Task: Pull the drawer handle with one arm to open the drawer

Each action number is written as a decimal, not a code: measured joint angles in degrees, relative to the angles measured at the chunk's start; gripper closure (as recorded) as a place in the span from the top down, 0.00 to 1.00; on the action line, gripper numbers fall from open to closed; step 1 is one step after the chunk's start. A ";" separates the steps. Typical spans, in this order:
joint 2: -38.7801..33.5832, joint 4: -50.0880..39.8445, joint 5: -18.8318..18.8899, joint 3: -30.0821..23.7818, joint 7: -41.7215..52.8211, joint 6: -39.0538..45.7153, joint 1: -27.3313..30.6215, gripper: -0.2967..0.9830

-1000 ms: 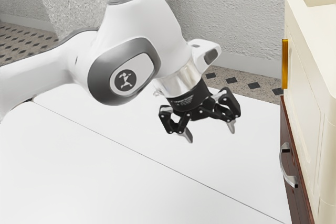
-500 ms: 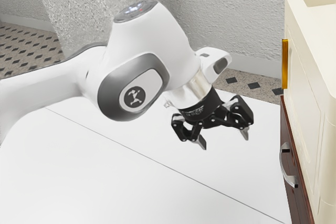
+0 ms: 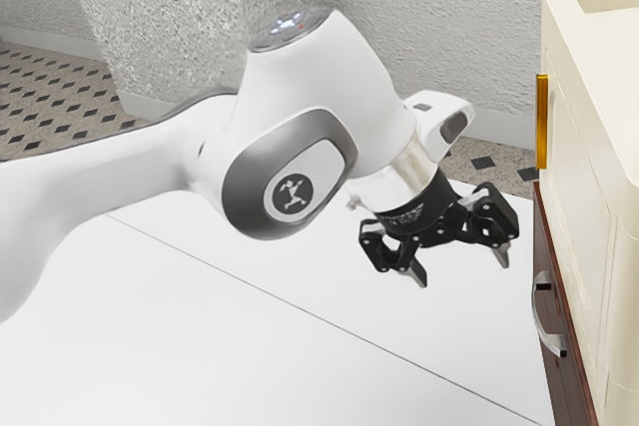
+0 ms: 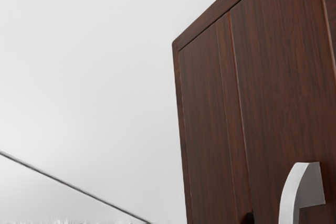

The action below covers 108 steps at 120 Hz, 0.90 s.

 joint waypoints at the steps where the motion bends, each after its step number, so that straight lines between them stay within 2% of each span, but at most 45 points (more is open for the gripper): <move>1: 0.07 0.00 -0.05 -0.01 0.00 0.02 0.03 0.77; 54: 1.05 -1.32 -1.68 -2.31 -0.33 2.70 1.13 0.77; 100: -0.19 -4.11 -2.69 -2.01 -0.81 5.36 -3.93 0.77; 108: -0.18 -3.98 -2.56 -7.92 -0.71 5.49 1.93 0.77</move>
